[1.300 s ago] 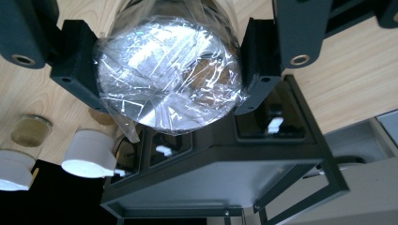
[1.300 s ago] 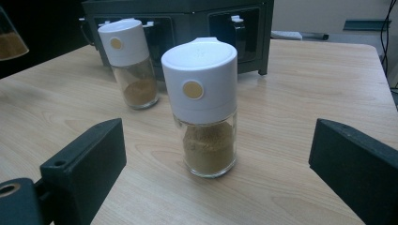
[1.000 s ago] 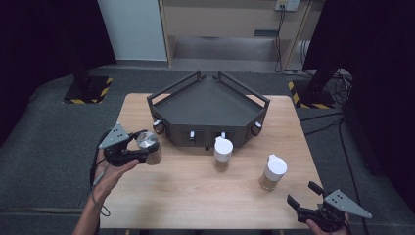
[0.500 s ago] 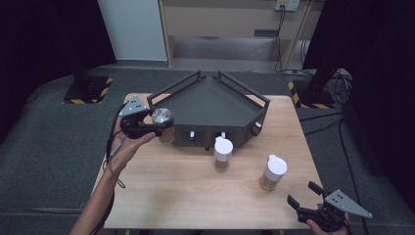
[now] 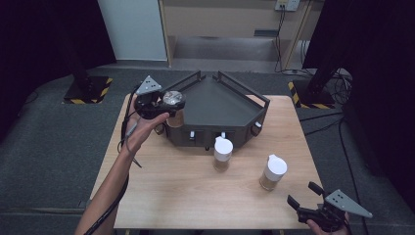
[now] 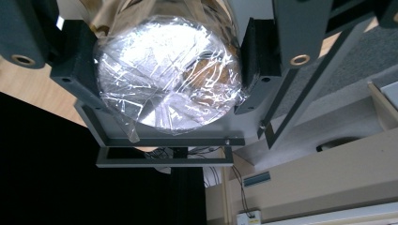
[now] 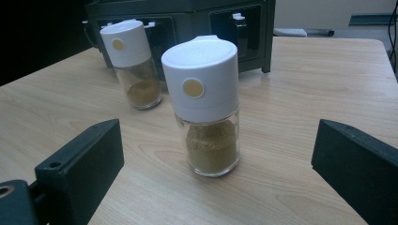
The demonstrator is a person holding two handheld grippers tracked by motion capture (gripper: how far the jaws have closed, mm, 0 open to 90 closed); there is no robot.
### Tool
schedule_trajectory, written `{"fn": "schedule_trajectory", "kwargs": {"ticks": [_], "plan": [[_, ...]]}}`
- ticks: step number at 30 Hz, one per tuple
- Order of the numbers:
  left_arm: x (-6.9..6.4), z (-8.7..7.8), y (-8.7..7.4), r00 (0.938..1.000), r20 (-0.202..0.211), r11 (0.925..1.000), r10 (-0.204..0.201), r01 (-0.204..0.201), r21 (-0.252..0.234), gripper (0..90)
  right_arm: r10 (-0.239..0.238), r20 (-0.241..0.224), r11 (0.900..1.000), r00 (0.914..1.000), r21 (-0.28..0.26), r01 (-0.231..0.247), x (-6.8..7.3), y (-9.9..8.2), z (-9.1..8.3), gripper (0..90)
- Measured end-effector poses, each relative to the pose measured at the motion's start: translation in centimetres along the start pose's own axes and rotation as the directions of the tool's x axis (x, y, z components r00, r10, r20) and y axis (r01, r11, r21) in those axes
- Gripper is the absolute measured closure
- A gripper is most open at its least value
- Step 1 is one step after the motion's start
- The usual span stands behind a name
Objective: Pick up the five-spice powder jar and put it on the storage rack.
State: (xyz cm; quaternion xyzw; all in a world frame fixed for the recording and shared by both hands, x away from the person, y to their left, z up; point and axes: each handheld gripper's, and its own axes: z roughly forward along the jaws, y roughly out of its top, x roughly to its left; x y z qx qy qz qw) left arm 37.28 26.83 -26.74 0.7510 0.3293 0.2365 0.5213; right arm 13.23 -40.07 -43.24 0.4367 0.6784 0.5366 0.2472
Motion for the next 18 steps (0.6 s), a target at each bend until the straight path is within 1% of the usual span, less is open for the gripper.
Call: {"fn": "schedule_trajectory", "kwargs": {"ticks": [2, 5, 10, 14, 16, 18], "plan": [[0.1, 0.6, 0.1, 0.9998, -0.019, 1.0000, 0.000, 0.000, -0.006, 33.0, 0.004, 0.000, 1.0000, 1.0000, -0.002, -0.004, 0.0, 0.0, 0.0, 2.2], [0.3, 1.6, 0.3, 0.9985, -0.045, 0.9994, -0.031, 0.031, -0.014, 33.0, 0.011, 0.000, 0.9999, 0.9999, -0.004, -0.011, -0.1, -0.1, 0.0, 1.6], [0.6, 3.1, 0.4, 0.9956, -0.084, 0.9990, -0.043, 0.042, -0.014, 33.0, 0.016, -0.002, 0.9999, 0.9999, -0.004, -0.016, -0.2, -0.1, 0.0, 1.3], [0.8, 4.2, 0.2, 0.9904, -0.120, 0.9976, -0.068, 0.066, -0.021, 33.0, 0.021, -0.004, 0.9998, 0.9998, -0.001, -0.022, -0.3, -0.1, 0.0, 1.3], [0.7, 4.7, 0.0, 0.9883, -0.140, 0.9981, -0.061, 0.059, -0.018, 33.0, 0.023, -0.005, 0.9997, 0.9997, -0.003, -0.023, -0.3, -0.2, 0.0, 1.3], [0.8, 5.3, -0.2, 0.9857, -0.154, 0.9977, -0.068, 0.066, -0.018, 33.0, 0.023, -0.005, 0.9997, 0.9997, -0.004, -0.023, -0.3, -0.2, 0.0, 1.3]]}}
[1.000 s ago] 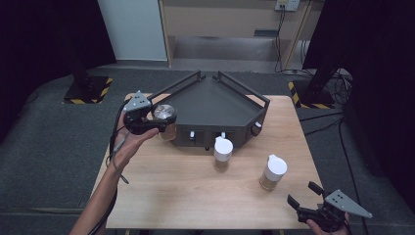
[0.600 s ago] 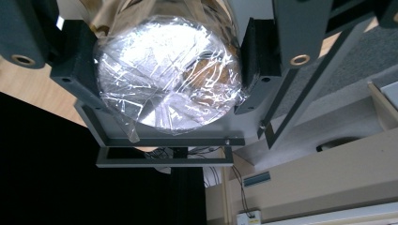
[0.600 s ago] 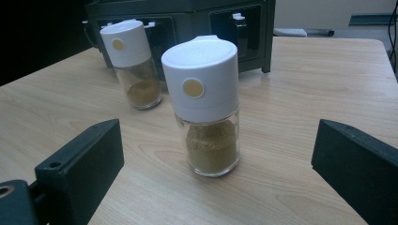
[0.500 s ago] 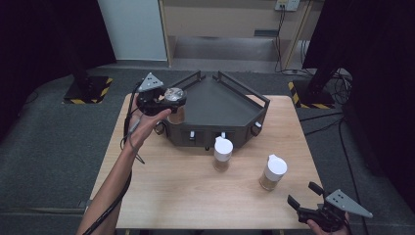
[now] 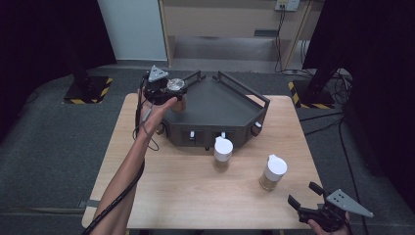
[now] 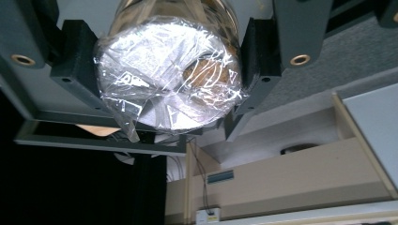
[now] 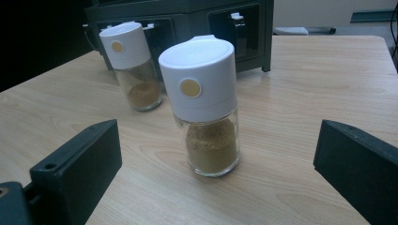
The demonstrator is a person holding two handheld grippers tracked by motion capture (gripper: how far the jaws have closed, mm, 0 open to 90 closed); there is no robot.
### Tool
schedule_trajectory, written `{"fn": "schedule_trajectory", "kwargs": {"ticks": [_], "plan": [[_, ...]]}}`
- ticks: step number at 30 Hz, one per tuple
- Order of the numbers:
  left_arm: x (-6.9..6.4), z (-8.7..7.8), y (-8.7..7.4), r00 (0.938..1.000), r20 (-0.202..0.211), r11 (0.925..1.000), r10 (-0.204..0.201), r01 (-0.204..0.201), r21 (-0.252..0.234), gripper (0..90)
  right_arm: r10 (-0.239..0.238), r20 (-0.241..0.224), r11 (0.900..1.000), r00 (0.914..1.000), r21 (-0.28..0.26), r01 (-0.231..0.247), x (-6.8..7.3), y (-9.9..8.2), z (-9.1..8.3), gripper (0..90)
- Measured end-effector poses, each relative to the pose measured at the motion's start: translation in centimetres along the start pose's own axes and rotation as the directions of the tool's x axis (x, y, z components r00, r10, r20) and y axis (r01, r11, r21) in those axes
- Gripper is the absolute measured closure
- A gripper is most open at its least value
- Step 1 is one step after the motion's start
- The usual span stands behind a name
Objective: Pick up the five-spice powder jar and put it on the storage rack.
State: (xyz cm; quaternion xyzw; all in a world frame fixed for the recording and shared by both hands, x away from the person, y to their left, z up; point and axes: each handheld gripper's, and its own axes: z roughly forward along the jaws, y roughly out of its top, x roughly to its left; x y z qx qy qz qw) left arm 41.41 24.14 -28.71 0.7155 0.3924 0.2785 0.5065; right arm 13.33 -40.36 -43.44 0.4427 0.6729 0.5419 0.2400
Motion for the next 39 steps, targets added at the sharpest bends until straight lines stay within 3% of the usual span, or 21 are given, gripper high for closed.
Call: {"fn": "schedule_trajectory", "kwargs": {"ticks": [4, 8, 11, 17, 39], "plan": [[0.1, 0.9, -0.5, 0.9996, -0.025, 0.9999, -0.014, 0.014, 0.002, 33.0, -0.001, -0.002, 1.0000, 1.0000, 0.003, 0.001, 0.0, 0.0, 0.0, 1.2], [-0.4, 1.6, -0.7, 0.9982, -0.054, 0.9992, 0.025, -0.024, 0.032, 33.0, 0.004, -0.005, 1.0000, 1.0000, 0.003, -0.004, 0.0, 0.0, 0.1, 1.3], [-0.1, 2.0, -1.3, 0.9987, -0.051, 0.9997, -0.007, 0.008, 0.022, 33.0, 0.004, -0.006, 1.0000, 1.0000, 0.002, -0.004, 0.0, 0.0, 0.0, 1.3], [-0.2, 2.4, -1.8, 0.9976, -0.063, 0.9995, -0.028, 0.029, 0.011, 32.9, 0.002, -0.007, 1.0000, 1.0000, 0.002, -0.002, -0.1, 0.0, 0.1, 1.2], [-0.4, 2.9, -2.5, 0.9973, -0.069, 0.9994, -0.027, 0.029, 0.018, 32.8, -0.002, -0.006, 1.0000, 1.0000, -0.007, 0.002, 0.0, -0.1, 0.0, 1.1]]}}
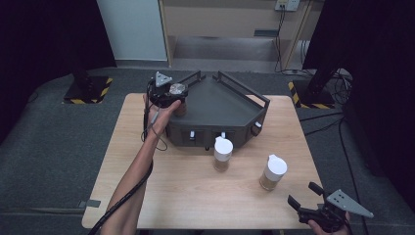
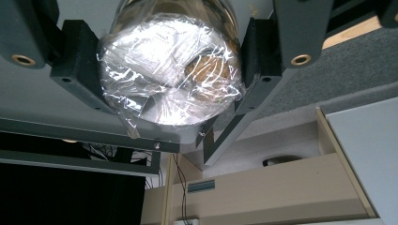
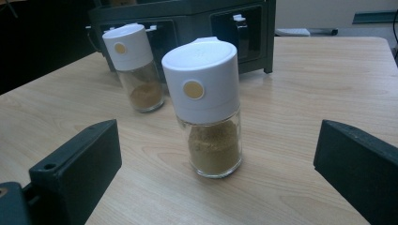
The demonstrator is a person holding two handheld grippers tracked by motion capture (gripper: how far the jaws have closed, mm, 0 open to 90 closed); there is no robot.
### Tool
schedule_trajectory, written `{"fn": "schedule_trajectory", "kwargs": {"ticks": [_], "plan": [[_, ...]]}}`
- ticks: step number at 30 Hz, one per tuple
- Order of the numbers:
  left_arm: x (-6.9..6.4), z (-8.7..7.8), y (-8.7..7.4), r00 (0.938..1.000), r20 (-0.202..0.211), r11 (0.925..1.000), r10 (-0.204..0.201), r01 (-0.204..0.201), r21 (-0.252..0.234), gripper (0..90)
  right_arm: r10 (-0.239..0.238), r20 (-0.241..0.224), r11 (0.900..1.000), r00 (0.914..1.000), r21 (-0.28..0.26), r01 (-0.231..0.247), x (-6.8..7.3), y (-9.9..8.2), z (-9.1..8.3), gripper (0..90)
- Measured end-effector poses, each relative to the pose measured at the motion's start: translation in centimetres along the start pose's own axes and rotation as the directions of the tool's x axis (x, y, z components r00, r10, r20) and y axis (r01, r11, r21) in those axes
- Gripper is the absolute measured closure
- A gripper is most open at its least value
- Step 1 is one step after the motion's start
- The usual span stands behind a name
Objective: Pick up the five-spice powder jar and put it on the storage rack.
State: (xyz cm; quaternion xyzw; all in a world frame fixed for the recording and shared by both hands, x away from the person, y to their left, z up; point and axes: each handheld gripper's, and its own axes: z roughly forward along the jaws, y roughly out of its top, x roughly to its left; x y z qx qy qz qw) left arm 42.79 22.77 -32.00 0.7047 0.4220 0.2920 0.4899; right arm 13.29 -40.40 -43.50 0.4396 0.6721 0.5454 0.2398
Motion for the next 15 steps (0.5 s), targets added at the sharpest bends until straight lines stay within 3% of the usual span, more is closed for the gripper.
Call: {"fn": "schedule_trajectory", "kwargs": {"ticks": [6, 10, 13, 15], "plan": [[0.1, 0.0, 0.0, 0.9998, 0.001, 0.9998, -0.019, 0.019, -0.004, 30.7, -0.003, 0.019, 1.0000, 0.9998, -0.009, 0.003, 0.4, -0.1, 0.0, 0.9], [-0.1, -0.2, 0.3, 1.0000, -0.008, 1.0000, 0.002, -0.002, -0.002, 20.5, -0.010, 0.020, 0.9999, 0.9997, -0.006, 0.010, 0.5, 0.0, 0.0, 0.8], [0.4, -0.8, 0.4, 0.9987, 0.022, 0.9984, -0.047, 0.047, -0.030, 13.6, -0.011, 0.021, 0.9999, 0.9997, -0.006, 0.011, 0.5, 0.0, 0.0, 0.8], [0.6, -1.2, 0.7, 0.9983, 0.030, 0.9980, -0.051, 0.052, -0.037, 10.4, -0.013, 0.023, 0.9999, 0.9997, -0.006, 0.013, 0.5, 0.0, 0.1, 0.8]]}}
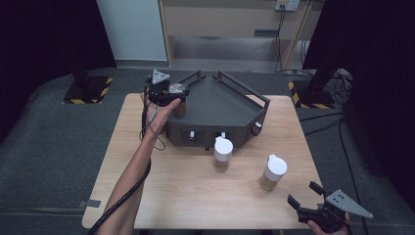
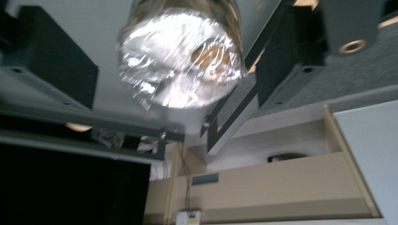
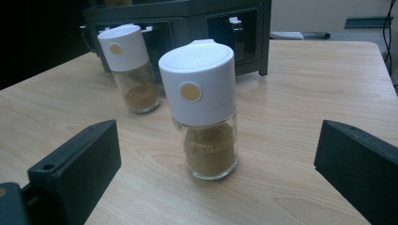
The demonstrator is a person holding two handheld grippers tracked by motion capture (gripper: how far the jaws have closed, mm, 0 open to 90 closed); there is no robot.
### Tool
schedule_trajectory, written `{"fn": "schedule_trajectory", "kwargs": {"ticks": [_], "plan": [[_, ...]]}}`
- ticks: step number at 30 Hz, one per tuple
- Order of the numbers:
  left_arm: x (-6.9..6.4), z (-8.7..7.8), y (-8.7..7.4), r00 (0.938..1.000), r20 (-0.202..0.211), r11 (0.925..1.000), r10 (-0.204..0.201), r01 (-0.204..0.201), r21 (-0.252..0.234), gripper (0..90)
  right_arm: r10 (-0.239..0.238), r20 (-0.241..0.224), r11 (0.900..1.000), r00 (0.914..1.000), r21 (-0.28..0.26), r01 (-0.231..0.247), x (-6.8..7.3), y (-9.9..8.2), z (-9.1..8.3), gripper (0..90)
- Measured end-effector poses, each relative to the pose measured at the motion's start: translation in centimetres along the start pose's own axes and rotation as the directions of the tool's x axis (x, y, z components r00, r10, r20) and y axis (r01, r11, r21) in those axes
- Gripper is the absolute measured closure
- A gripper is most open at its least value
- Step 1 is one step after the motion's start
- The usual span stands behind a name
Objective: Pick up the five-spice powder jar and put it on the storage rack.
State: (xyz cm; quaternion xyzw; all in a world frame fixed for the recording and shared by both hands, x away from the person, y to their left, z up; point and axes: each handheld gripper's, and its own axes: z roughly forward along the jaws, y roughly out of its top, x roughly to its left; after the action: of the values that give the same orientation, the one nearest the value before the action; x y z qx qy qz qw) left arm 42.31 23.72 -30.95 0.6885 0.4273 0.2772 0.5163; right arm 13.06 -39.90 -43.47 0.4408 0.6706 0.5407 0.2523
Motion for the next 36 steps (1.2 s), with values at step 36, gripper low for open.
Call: {"fn": "schedule_trajectory", "kwargs": {"ticks": [36], "plan": [[-1.6, -11.8, -1.4, 0.9793, 0.173, 0.9917, 0.105, -0.090, -0.092, 0.0, -0.029, -0.001, 0.9994, 0.9996, 0.018, 0.029, 0.4, 0.3, 0.2, 0.8]]}}
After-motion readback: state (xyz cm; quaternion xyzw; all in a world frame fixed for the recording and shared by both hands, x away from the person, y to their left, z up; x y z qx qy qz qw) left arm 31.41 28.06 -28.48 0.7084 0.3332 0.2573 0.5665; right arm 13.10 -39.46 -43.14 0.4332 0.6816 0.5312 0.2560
